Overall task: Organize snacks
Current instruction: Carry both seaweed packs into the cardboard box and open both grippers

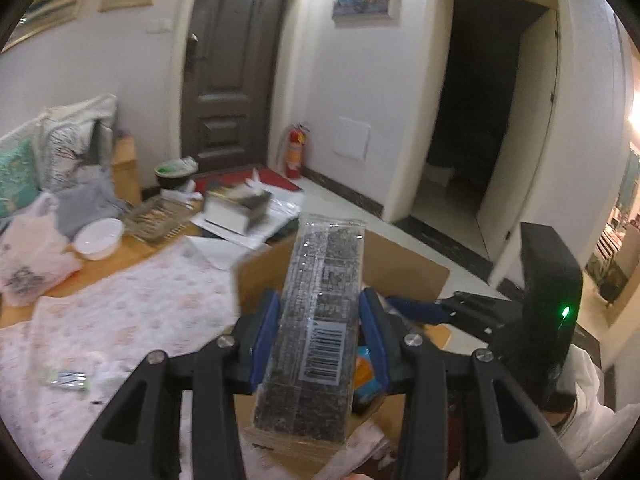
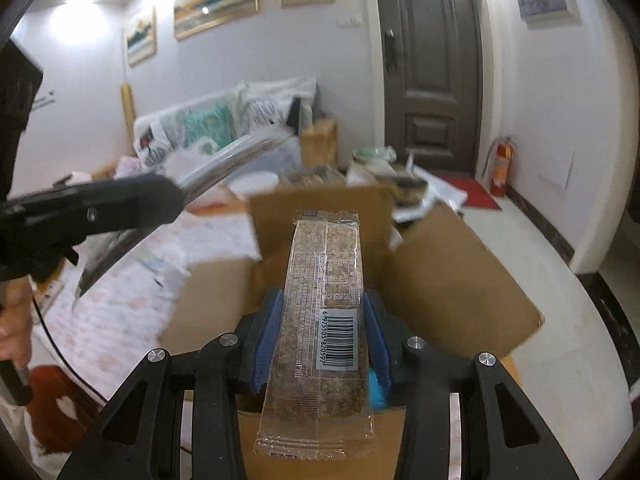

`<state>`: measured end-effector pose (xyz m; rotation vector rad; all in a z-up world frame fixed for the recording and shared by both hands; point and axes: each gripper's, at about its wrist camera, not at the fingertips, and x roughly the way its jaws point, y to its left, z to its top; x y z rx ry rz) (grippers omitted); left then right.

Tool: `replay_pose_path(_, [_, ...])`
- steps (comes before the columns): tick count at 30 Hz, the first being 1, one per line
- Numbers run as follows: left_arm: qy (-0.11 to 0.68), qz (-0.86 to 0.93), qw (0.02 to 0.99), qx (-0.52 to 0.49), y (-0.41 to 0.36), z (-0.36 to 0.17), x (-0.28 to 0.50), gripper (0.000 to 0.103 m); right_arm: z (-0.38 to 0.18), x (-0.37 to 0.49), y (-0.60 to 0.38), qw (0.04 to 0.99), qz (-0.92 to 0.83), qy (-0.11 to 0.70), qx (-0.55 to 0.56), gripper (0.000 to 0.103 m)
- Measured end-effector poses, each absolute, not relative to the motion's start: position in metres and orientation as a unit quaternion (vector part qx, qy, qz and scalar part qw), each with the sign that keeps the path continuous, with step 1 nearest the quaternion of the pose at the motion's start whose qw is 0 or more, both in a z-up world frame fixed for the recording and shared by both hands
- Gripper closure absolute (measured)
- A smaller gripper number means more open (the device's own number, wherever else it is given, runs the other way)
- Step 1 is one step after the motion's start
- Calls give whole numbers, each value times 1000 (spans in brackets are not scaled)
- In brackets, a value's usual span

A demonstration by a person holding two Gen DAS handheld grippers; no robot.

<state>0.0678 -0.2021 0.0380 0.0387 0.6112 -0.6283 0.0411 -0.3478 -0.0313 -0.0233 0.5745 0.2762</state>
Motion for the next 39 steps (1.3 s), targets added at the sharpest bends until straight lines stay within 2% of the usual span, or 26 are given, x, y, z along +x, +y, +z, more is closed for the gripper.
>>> replay_pose_path(9, [372, -307, 875, 51, -261, 1, 106, 65, -55, 75, -366, 936, 136, 323, -35, 67])
replay_pose_path(17, [423, -306, 851, 57, -275, -22, 132, 65, -62, 86, -366, 933, 136, 329, -46, 66])
replay_pose_path(30, [451, -306, 836, 71, -283, -33, 159, 63, -60, 75, -367, 934, 142, 324, -44, 59])
replay_pose_path(36, [448, -310, 835, 79, -280, -32, 159, 59, -57, 74, -369, 935, 139, 324, -44, 58])
replay_pose_path(39, [441, -310, 839, 66, -273, -27, 158, 47, -55, 74, -368, 935, 141, 323, -44, 55])
